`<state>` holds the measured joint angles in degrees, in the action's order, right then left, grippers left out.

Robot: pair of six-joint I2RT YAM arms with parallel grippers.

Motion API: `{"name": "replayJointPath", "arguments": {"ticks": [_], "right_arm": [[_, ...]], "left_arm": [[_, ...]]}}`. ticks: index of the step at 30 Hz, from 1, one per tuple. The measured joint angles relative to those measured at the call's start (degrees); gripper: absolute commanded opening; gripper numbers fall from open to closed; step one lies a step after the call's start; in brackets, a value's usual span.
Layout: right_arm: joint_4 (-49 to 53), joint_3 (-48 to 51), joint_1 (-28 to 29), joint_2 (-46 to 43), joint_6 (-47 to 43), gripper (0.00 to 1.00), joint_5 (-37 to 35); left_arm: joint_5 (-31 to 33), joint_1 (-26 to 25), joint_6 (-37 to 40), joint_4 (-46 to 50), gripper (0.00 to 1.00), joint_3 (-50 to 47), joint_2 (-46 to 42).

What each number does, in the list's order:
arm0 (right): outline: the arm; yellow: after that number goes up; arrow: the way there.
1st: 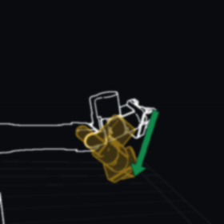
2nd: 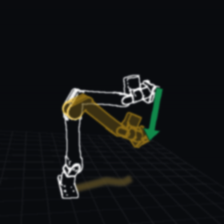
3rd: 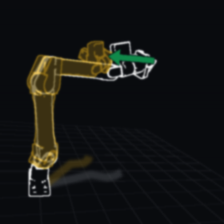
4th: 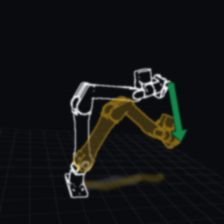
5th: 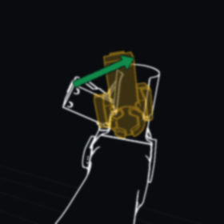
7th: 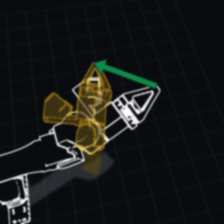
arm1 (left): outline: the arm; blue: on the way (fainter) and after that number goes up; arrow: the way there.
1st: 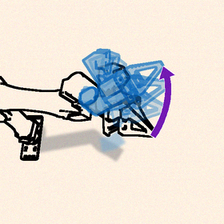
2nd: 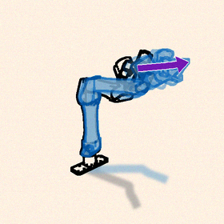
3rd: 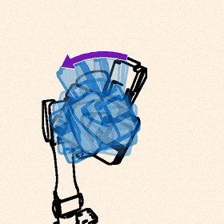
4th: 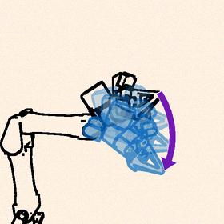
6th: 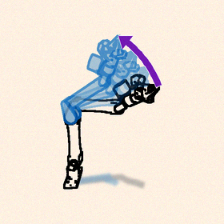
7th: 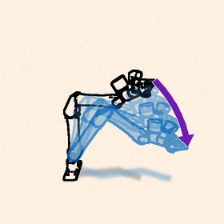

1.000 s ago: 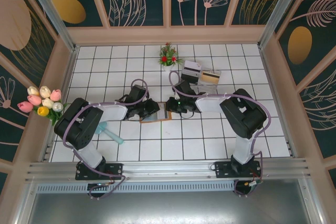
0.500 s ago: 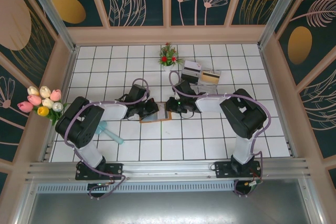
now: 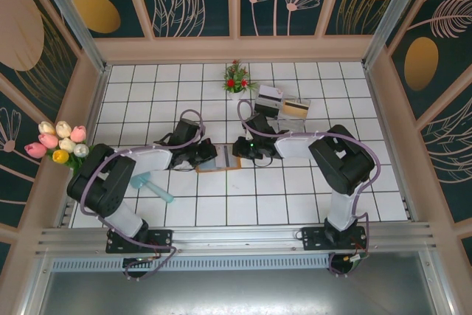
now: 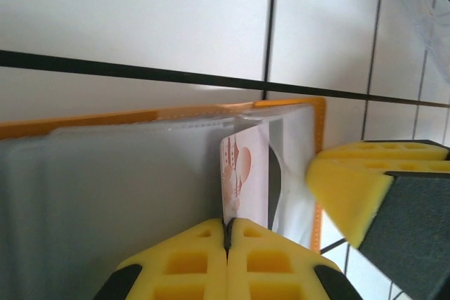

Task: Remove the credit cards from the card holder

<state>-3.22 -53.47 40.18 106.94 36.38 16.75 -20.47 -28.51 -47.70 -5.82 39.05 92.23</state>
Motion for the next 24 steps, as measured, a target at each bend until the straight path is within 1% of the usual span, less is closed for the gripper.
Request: {"name": "replayJointPath", "arguments": {"ticks": [6,13,17,19,22,24], "right_arm": [[0.0,0.0,0.0,-0.02,-0.02,0.19,0.0],[1.36,-1.16,0.02,-0.72,-0.09,0.21,0.28],[5.18,-3.17,-0.09,-1.11,-0.63,0.3,1.01],[8.13,-3.89,-0.48,-2.01,-1.44,0.34,1.4],[11.96,-4.04,-2.08,-5.01,-2.01,0.39,2.54],[12.57,-3.96,-3.98,-8.2,-1.92,0.44,4.17]], "left_arm": [[0.48,0.76,1.22,2.75,0.0,-0.22,-2.49],[4.98,1.03,3.78,10.67,0.0,1.44,-7.15],[7.65,1.27,4.87,15.43,0.0,2.82,-11.1],[8.02,1.42,5.11,16.85,0.0,3.52,-13.07],[7.72,1.42,5.49,17.14,0.0,4.55,-16.06],[6.97,1.57,5.53,16.11,0.0,5.01,-17.81]]}}
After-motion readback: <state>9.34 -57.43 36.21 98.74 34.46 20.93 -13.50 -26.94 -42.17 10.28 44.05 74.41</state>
